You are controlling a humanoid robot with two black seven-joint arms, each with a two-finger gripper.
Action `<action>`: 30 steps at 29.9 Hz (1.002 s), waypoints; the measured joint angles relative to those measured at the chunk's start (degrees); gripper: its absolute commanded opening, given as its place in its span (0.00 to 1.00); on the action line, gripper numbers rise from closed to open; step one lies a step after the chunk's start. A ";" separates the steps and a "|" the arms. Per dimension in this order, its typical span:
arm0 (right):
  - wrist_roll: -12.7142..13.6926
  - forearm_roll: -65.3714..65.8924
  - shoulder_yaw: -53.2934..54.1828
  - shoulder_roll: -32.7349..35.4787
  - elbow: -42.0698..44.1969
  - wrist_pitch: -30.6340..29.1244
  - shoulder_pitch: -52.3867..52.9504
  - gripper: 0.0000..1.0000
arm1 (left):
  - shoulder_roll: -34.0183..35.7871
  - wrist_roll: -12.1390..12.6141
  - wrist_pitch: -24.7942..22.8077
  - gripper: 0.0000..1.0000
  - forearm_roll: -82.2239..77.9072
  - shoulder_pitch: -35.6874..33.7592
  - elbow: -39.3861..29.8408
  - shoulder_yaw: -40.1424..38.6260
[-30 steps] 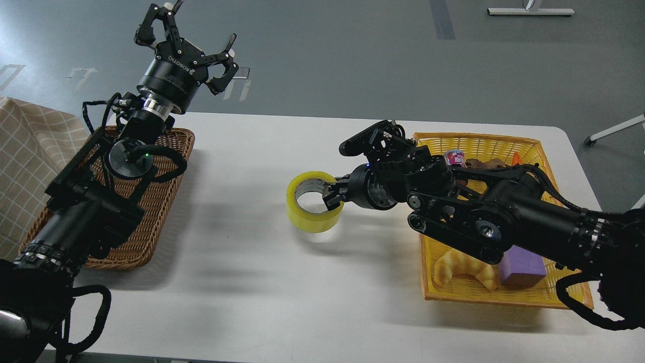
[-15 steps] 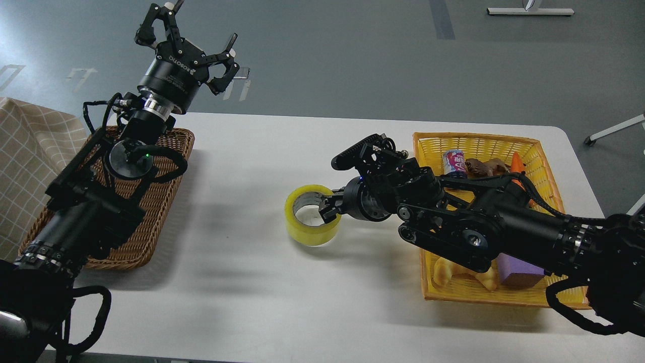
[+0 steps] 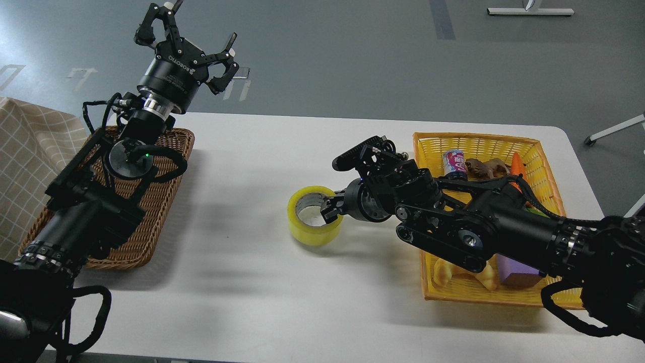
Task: Place and transfer tape with both arms
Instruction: 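Lower the tape roll onto the table and open the right gripper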
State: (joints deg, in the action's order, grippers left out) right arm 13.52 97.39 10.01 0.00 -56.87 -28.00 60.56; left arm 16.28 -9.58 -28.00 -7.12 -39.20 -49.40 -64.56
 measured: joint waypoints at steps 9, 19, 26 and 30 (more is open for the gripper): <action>0.33 0.00 -0.19 0.00 0.15 0.00 -0.07 0.00 | 0.06 0.08 0.00 0.98 0.00 -0.01 0.00 0.05; 0.36 -0.07 -0.26 0.00 0.14 0.00 -0.50 0.27 | -0.14 0.03 0.00 0.98 0.00 -0.01 0.00 -0.02; 0.36 -0.12 -0.12 0.00 0.10 0.00 -0.53 0.90 | -0.26 0.00 0.00 0.98 0.00 -0.01 0.00 -0.02; 0.36 -0.39 0.35 0.00 -0.02 0.00 -1.24 0.99 | -0.45 0.00 0.00 0.98 0.00 0.04 0.00 -0.03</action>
State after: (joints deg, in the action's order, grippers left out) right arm 13.88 97.00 10.36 0.00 -56.89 -28.00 59.32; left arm 15.83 -9.58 -28.00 -7.12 -39.16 -49.40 -64.59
